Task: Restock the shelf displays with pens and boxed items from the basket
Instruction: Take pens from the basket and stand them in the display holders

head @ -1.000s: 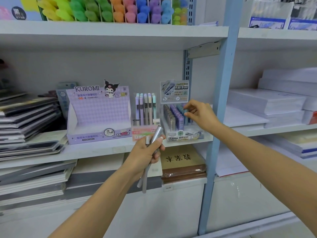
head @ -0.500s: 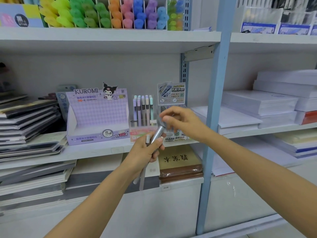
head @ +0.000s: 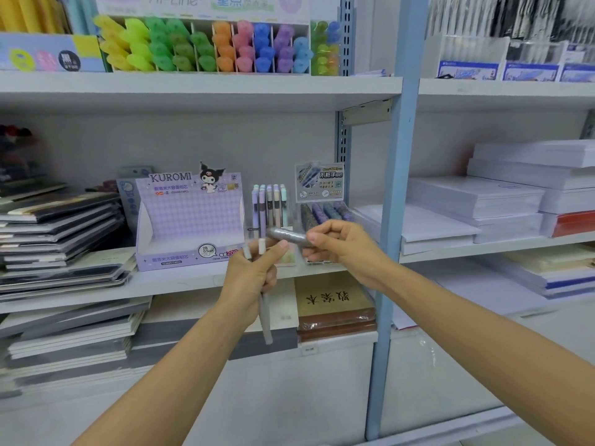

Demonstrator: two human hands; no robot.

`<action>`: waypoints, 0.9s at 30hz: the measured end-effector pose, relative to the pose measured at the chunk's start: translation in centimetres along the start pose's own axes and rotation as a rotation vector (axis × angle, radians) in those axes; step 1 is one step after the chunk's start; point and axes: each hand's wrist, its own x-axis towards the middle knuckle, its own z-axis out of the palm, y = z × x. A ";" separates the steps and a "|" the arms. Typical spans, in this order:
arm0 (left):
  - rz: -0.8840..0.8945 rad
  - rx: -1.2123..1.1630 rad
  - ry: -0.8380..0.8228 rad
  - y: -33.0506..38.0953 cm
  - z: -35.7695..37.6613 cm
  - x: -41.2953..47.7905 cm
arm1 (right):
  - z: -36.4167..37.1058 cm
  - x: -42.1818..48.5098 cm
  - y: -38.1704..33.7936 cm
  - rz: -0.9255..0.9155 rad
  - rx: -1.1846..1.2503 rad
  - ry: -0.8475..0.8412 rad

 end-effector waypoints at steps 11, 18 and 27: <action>0.077 0.236 -0.051 0.5 1.1 -1.2 | 0.6 -0.9 -0.4 -0.063 -0.269 0.024; -0.020 0.331 -0.148 0.1 2.0 -0.9 | -0.6 -0.7 -0.9 -0.123 -0.431 0.053; -0.239 0.212 -0.238 -1.3 2.4 1.3 | -7.5 2.6 -0.9 -0.217 -0.554 0.555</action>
